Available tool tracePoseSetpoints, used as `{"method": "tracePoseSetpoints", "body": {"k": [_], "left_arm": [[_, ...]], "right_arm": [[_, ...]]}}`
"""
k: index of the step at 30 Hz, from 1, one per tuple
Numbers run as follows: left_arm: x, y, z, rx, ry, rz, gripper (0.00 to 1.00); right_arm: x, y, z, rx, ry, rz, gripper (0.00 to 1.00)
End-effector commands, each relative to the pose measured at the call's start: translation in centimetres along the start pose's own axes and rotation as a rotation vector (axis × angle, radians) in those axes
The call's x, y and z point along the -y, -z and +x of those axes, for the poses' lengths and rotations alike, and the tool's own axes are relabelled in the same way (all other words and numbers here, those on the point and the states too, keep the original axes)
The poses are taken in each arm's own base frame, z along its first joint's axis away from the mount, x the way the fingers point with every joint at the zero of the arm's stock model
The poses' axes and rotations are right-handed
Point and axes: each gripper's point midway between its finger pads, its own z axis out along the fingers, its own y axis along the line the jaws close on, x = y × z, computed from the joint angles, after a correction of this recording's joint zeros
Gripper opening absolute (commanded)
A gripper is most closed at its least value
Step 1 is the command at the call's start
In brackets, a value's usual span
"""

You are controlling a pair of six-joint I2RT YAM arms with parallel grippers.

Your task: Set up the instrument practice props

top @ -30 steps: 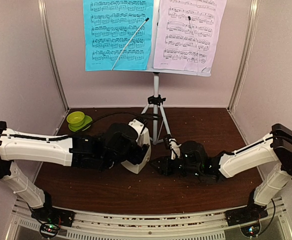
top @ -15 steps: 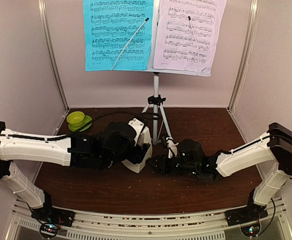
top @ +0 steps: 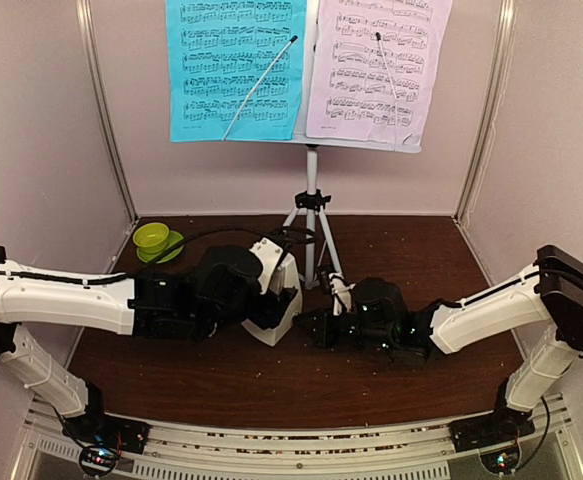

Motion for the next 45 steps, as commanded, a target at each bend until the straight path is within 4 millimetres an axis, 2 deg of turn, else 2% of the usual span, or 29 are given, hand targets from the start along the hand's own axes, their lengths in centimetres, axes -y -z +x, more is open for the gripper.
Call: {"method": "tracePoseSetpoints", "body": {"k": [1,7,16,24,30,37,41,45], "left_arm": [[0.1,2.1,-5.8,0.193,0.119,0.056,0.28],[-0.4,2.6,-5.6,0.228,0.116,0.052,0.28],[0.2,3.1,-4.7,0.277,0.085,0.111,0.28],[0.3,3.3,-4.0,0.295,0.073,0.121,0.28],[0.2,2.6,-3.4,0.271,0.098,0.103,0.28],[-0.2,0.0,-2.4,0.241,0.108,0.158,0.31],[0.6,-1.1,-2.6,0.253,0.078,0.188,0.31],[1.3,-2.7,-1.7,0.233,0.062,0.203,0.31]], "right_arm": [[0.0,0.0,-1.1,0.041,-0.011,0.011,0.0],[0.7,0.6,-1.9,0.076,-0.136,-0.041,0.0],[-0.3,0.7,-3.2,0.101,-0.299,-0.203,0.0],[0.5,1.4,-4.0,0.151,-0.418,-0.262,0.0],[0.6,1.3,-3.4,0.118,-0.373,-0.234,0.0],[2.5,2.8,-2.7,0.091,-0.236,-0.082,0.42],[3.1,4.0,-2.5,0.068,-0.146,-0.014,0.58],[4.1,5.5,-2.4,0.047,-0.074,0.075,0.71]]}}
